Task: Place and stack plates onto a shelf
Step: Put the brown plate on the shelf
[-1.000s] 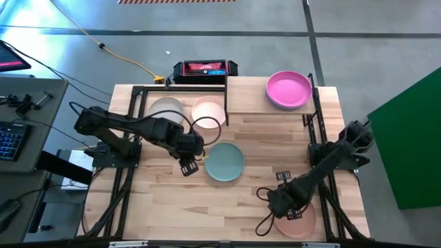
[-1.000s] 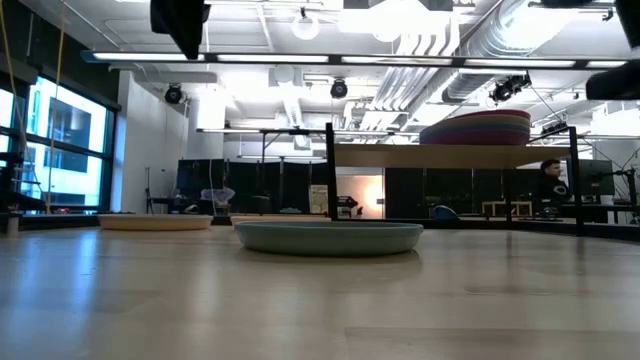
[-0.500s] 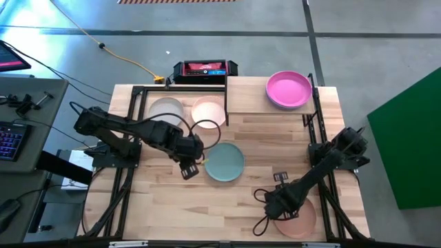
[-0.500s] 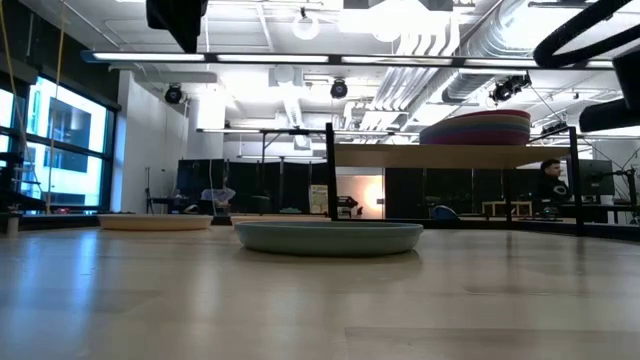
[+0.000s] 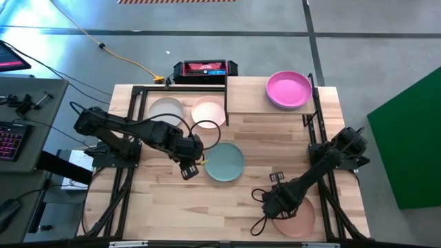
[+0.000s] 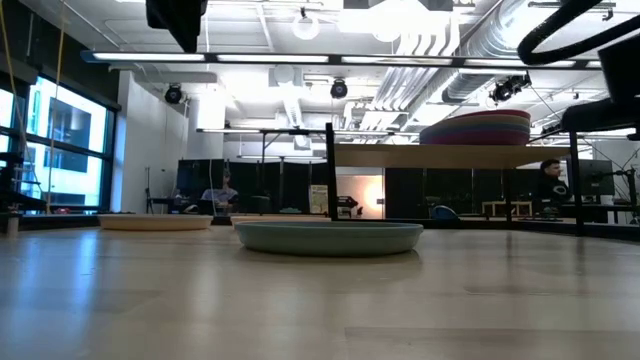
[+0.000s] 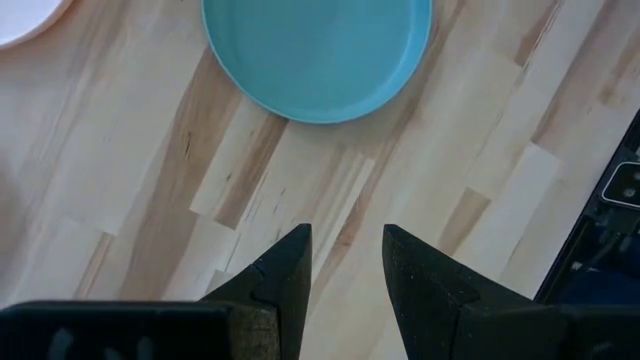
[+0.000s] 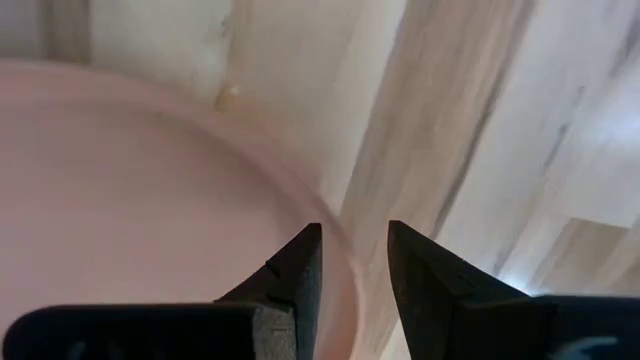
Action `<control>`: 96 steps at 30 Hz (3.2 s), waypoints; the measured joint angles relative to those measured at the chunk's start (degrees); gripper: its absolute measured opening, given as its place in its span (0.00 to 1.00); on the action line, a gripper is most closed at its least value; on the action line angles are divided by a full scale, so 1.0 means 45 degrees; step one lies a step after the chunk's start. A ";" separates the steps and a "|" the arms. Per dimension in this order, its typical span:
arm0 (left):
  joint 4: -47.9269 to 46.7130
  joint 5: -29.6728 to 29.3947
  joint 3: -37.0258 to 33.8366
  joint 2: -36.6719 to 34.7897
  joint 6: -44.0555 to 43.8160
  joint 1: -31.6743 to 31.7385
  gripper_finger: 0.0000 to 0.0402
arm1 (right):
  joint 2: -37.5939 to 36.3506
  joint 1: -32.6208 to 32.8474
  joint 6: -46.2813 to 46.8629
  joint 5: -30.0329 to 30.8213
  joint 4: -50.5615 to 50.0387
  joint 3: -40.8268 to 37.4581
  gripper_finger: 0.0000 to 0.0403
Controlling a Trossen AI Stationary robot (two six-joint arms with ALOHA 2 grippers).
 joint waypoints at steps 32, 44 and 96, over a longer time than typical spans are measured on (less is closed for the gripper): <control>0.0187 0.0015 0.0000 0.0000 0.0429 -0.0724 0.29 | 0.0151 -0.0559 0.0559 -0.1109 -0.0470 -0.0010 0.23; 0.1471 -0.0009 0.0000 0.0000 -0.1314 -0.0845 0.29 | 0.0151 -0.0559 0.0535 -0.0828 -0.0532 -0.0010 0.23; 0.1817 -0.0082 0.0000 0.0000 -0.1676 -0.0884 0.29 | -0.1249 -0.0781 0.1324 -0.1379 -0.1853 -0.0010 0.00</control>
